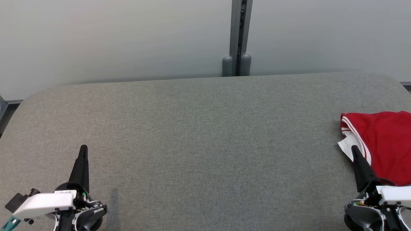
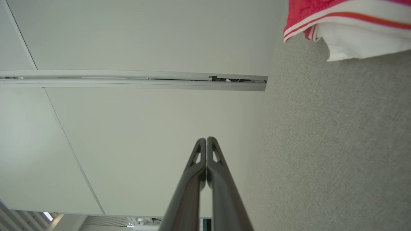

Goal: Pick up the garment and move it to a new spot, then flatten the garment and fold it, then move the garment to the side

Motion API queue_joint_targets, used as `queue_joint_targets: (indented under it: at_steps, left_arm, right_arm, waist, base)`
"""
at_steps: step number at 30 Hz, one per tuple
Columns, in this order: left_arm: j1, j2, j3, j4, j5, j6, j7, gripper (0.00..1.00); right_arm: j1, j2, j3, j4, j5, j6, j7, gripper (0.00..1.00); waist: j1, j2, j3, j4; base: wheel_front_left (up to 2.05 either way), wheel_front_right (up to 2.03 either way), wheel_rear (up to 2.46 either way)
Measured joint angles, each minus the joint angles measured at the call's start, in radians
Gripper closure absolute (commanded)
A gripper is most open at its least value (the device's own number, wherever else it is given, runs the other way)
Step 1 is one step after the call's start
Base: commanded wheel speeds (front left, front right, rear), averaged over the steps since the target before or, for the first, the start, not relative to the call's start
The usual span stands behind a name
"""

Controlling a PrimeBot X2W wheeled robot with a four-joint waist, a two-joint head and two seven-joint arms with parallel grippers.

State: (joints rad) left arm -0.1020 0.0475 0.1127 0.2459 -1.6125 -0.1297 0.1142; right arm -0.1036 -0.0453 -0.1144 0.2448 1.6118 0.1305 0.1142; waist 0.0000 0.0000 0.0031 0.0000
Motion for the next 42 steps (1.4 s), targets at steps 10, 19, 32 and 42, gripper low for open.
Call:
queue_joint_targets:
  at_steps: [10, 19, 32, 42]
  left_arm:
    - [0.0, 0.0, 0.0, 0.0, 0.0, 0.0, 0.0, 1.0]
    - [0.0, 0.0, 0.0, 0.0, 0.0, 0.0, 0.0, 1.0]
    - [0.0, 0.0, 0.0, 0.0, 0.0, 0.0, 0.0, 1.0]
    - [0.0, 0.0, 0.0, 0.0, 0.0, 0.0, 0.0, 1.0]
  right_arm:
    - [0.0, 0.0, 0.0, 0.0, 0.0, 0.0, 0.0, 1.0]
    - [0.0, 0.0, 0.0, 0.0, 0.0, 0.0, 0.0, 1.0]
    - [0.0, 0.0, 0.0, 0.0, 0.0, 0.0, 0.0, 1.0]
    - [0.0, 0.0, 0.0, 0.0, 0.0, 0.0, 0.0, 1.0]
  waist:
    - [0.0, 0.0, 0.0, 0.0]
    - [0.0, 0.0, 0.0, 0.0]
    - [-0.0001, 0.0, 0.0, 0.0]
    - [0.0, 0.0, 0.0, 0.0]
  base:
    - [0.0, 0.0, 0.0]
    - [0.0, 0.0, 0.0]
    - [0.0, 0.0, 0.0]
    - [0.0, 0.0, 0.0]
